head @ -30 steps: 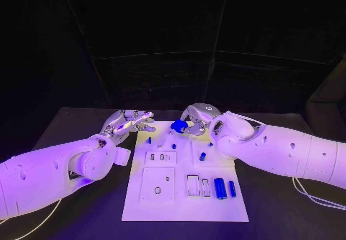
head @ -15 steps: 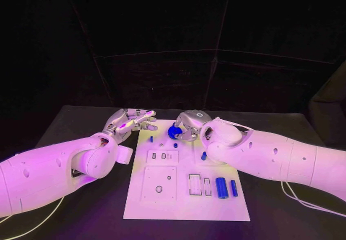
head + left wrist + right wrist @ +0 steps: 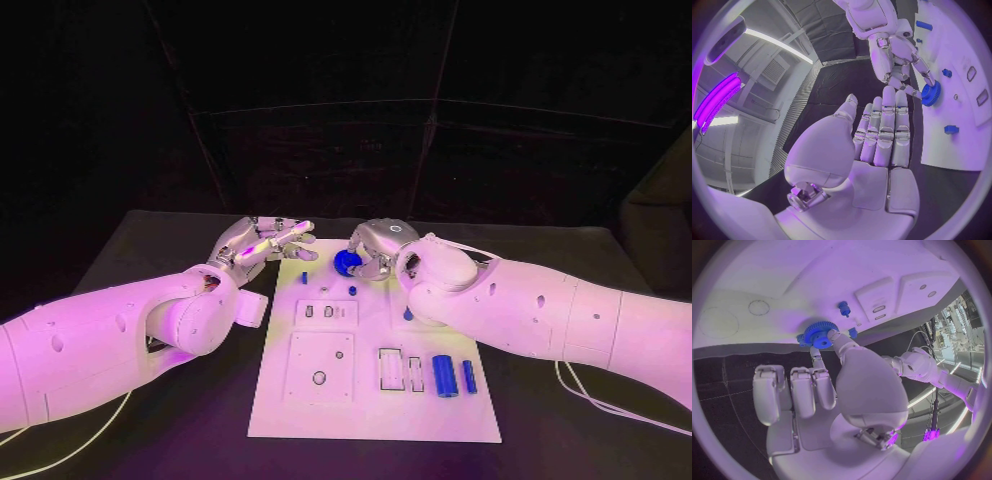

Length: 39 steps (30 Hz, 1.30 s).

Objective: Assemble the parts on the task board

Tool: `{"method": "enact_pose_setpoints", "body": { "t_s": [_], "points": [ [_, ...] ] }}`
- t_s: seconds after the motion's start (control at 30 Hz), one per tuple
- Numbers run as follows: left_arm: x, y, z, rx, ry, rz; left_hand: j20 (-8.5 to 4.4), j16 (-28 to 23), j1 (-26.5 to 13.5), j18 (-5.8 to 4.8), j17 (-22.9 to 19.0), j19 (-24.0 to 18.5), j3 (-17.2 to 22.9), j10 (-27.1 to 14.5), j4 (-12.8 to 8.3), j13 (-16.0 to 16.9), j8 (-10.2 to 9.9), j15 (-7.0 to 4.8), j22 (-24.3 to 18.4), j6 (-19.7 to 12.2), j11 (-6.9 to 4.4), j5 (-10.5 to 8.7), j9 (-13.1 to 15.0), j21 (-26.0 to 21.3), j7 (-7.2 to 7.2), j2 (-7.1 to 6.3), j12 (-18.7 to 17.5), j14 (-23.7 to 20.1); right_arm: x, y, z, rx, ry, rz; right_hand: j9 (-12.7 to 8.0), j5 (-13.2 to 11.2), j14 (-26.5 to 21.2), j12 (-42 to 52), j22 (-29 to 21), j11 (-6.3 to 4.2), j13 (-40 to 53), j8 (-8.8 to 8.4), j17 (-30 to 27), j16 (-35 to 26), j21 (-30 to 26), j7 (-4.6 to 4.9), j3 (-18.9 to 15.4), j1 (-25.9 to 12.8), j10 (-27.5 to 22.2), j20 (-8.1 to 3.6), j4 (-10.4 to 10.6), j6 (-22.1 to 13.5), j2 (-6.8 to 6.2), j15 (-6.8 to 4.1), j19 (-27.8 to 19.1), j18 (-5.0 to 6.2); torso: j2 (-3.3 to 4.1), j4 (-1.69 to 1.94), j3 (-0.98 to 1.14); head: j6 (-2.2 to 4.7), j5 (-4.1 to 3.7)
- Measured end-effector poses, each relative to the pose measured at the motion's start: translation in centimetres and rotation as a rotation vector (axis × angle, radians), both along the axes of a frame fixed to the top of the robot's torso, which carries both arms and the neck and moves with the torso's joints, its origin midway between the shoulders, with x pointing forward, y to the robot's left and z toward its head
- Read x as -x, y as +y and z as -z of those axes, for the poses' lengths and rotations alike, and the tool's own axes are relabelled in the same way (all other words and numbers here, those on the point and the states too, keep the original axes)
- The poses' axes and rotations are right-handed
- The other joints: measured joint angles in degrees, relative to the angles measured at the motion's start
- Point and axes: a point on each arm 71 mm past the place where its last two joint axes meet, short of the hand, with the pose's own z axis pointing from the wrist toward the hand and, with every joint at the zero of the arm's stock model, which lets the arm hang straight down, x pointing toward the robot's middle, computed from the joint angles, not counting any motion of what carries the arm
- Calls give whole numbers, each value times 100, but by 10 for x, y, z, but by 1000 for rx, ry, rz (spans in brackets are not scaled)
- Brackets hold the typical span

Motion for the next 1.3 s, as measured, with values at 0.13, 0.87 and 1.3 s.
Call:
{"method": "enact_pose_setpoints", "body": {
  "t_s": [0.13, 0.87, 1.3],
  "points": [
    [0, 0, 0, 0, 0, 0, 0, 0, 0, 0, -1, 0, 0, 0, 0, 0, 0, 0, 0, 0, 0, 0, 0, 0, 0, 0, 0, 0, -1, 1, 0, 0, -5, 5, 0, -132, 0, 0, 0, 0, 0, -6, 0, 0, 0, -19, 0, -19, 0, 0, 0, 19, -19, 0, 0, 0, 0, -2, 1, -3, 5],
    [-1, 0, 1, -2, 4, 0, 0, 0, 0, 0, 7, 0, 0, 0, 0, -5, 0, 0, -5, 0, 0, 0, 1, 0, 0, 0, 0, 0, -4, 5, 4, 25, 18, 13, -11, -932, 11, -221, 0, 115, 0, -310, -1, 0, 0, 160, -193, -219, -10, 86, 171, -570, -219, 114, 2, 1, -2, 0, -1, -48, 5],
    [-1, 1, 1, -3, 7, 1, 0, 0, 0, 0, 14, 0, 0, 0, 0, -4, 0, 0, -5, 0, 0, 0, 1, -23, 0, 0, 0, 0, -6, 0, 6, 26, 67, 23, 5, -597, -9, -221, 3, 135, 0, -310, -2, 0, 0, 193, -1001, -1089, 10, 125, 1139, -653, 36, 134, 3, 1, -2, -7, 4, -39, 6]
  ]
}}
